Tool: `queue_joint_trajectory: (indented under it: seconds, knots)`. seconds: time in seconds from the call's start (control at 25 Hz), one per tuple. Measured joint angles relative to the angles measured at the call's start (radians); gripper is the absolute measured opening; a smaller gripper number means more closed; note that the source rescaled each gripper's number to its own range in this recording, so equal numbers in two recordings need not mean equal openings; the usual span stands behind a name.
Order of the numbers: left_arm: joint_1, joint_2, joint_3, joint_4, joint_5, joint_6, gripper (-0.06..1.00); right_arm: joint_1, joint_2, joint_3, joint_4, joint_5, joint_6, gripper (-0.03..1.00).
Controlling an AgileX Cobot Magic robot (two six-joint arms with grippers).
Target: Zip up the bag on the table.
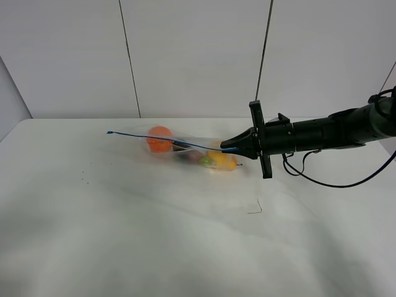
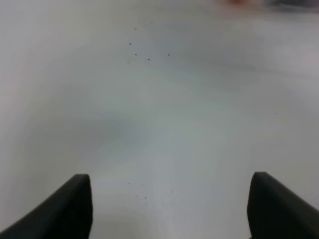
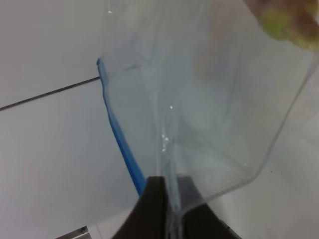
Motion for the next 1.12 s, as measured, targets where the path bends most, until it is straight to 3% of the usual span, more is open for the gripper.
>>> queue_joint_trajectory:
  seconds: [0.16, 0.24, 0.32, 0.44, 0.48, 0.56, 0.64, 0.8, 1.12]
  knots:
    - [0.000, 0.000, 0.000, 0.000, 0.000, -0.010, 0.86, 0.000, 0.000, 0.000, -0.005, -0.004, 0.000, 0.00]
    - [0.000, 0.000, 0.000, 0.000, 0.000, -0.017, 0.86, 0.000, 0.000, 0.000, -0.016, -0.007, -0.001, 0.06]
    - [0.000, 0.000, 0.000, 0.000, 0.000, -0.027, 0.86, 0.000, 0.000, 0.000, -0.032, -0.011, -0.001, 0.27]
    - [0.000, 0.000, 0.005, 0.000, 0.000, -0.036, 0.86, 0.000, -0.001, 0.000, -0.058, -0.011, -0.013, 0.75]
    - [0.000, 0.000, 0.005, 0.000, 0.000, -0.035, 0.86, 0.000, -0.002, 0.000, -0.071, -0.010, -0.025, 0.85]
    - [0.000, 0.000, 0.005, 0.000, 0.000, -0.037, 0.86, -0.008, -0.014, 0.000, -0.099, -0.003, -0.043, 0.94]
    - [0.000, 0.000, 0.005, 0.000, 0.000, -0.037, 0.86, -0.029, -0.033, -0.003, -0.149, 0.006, -0.044, 0.96]
    - [0.000, 0.000, 0.005, 0.000, 0.000, -0.039, 0.86, -0.077, -0.080, -0.070, -0.390, -0.028, 0.067, 0.97]
    - [0.000, 0.000, 0.005, 0.000, 0.000, -0.039, 0.86, -0.061, -0.149, -0.378, -1.214, -0.057, 0.495, 0.97]
